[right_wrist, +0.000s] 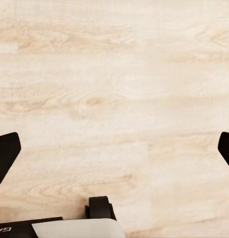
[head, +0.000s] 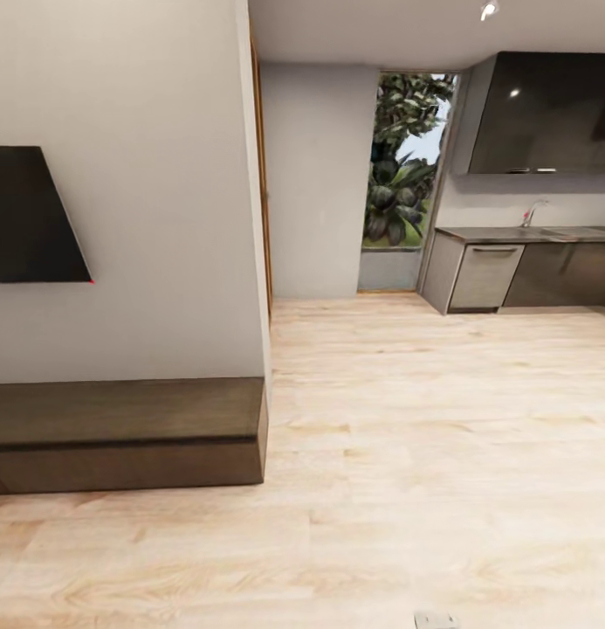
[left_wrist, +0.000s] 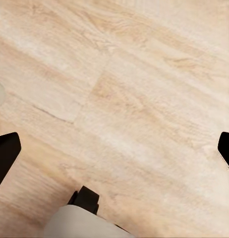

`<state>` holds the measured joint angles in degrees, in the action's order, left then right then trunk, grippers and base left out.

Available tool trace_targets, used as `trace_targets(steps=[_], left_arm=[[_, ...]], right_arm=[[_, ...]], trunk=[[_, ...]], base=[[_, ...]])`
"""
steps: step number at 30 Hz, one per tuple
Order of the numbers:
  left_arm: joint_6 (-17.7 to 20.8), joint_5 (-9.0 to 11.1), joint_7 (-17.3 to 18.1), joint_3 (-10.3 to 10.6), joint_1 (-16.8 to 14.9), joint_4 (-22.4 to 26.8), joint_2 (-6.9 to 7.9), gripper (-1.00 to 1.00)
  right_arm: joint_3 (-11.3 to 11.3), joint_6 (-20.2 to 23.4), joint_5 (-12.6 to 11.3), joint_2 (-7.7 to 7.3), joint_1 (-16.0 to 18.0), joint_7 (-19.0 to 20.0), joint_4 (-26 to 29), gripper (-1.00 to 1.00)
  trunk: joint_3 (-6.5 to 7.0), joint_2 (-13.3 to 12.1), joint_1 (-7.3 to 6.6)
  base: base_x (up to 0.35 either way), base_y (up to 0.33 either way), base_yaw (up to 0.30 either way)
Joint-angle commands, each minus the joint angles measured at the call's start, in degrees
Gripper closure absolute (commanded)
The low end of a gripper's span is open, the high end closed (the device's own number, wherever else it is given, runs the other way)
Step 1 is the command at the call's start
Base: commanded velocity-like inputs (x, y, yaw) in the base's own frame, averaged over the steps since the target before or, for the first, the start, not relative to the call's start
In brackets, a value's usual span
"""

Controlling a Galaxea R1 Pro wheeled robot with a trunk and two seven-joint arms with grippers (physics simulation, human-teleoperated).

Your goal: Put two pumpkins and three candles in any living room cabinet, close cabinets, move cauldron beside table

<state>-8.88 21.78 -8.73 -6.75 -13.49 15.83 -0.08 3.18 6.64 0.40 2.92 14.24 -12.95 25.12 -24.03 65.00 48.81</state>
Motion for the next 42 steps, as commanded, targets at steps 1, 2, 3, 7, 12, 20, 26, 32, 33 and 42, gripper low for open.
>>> trace_targets(steps=[1, 2, 3, 7, 12, 20, 26, 32, 33, 42], left_arm=[[-0.2, 0.5, 0.0, 0.1, 0.0, 0.0, 0.03, -1.00], [-0.2, 0.5, 0.0, 0.0, 0.0, 0.0, 0.02, -1.00], [-0.2, 0.5, 0.0, 0.0, 0.0, 0.0, 0.06, -1.00], [-0.2, 0.5, -0.1, 0.0, 0.0, 0.0, 0.02, -1.00], [-0.2, 0.5, -0.1, 0.0, 0.0, 0.0, 0.04, -1.00], [-0.2, 0.5, 0.0, 0.1, 0.0, 0.0, -0.01, -1.00], [-0.2, 0.5, 0.0, 0.1, 0.0, 0.0, -0.01, -1.00], [-0.2, 0.5, 0.0, 0.1, 0.0, 0.0, -0.01, -1.00], [-0.2, 0.5, 0.0, 0.1, 0.0, 0.0, -0.01, -1.00], [-0.3, 0.4, 0.0, 0.1, 0.0, 0.0, 0.03, -1.00]], right_arm=[[0.3, 0.5, 0.0, -0.02, 0.0, -0.4, 0.1, -1.00], [0.3, 0.5, 0.0, -0.02, 0.0, -0.4, 0.1, -1.00], [0.3, 0.5, 0.0, -0.02, 0.0, -0.4, 0.2, -1.00], [0.4, 0.5, 0.0, -0.02, 0.0, -0.4, 0.2, -1.00], [0.4, 0.5, 0.0, -0.01, 0.0, -0.3, 0.2, -1.00], [0.3, 0.5, 0.0, -0.01, 0.0, -0.3, 0.3, -1.00], [0.4, 0.5, 0.0, -0.01, 0.0, -0.3, 0.3, -1.00], [0.4, 0.5, 0.0, -0.01, 0.0, -0.3, 0.3, -1.00], [0.4, 0.5, 0.0, -0.01, 0.0, -0.3, 0.3, -1.00], [0.4, 0.5, 0.0, -0.01, 0.0, -0.4, 0.3, -1.00]], trunk=[[-0.06, 0.0, 0.03], [-0.06, 0.0, 0.03], [-0.06, 0.0, 0.03], [-0.06, 0.0, 0.03], [-0.06, 0.0, 0.03], [-0.06, 0.0, 0.03], [-0.06, 0.0, 0.03], [-0.06, 0.0, 0.03], [-0.06, 0.0, 0.03], [-0.06, 0.0, 0.03]], base=[[0.307, 0.153, 0.000], [0.304, 0.160, 0.000], [0.286, 0.180, 0.000], [0.251, 0.215, 0.000], [0.246, 0.226, 0.000], [0.221, 0.124, 0.000], [0.080, 0.007, 0.000], [0.208, 0.042, 0.000], [0.206, 0.033, 0.000], [0.221, 0.033, 0.000]])
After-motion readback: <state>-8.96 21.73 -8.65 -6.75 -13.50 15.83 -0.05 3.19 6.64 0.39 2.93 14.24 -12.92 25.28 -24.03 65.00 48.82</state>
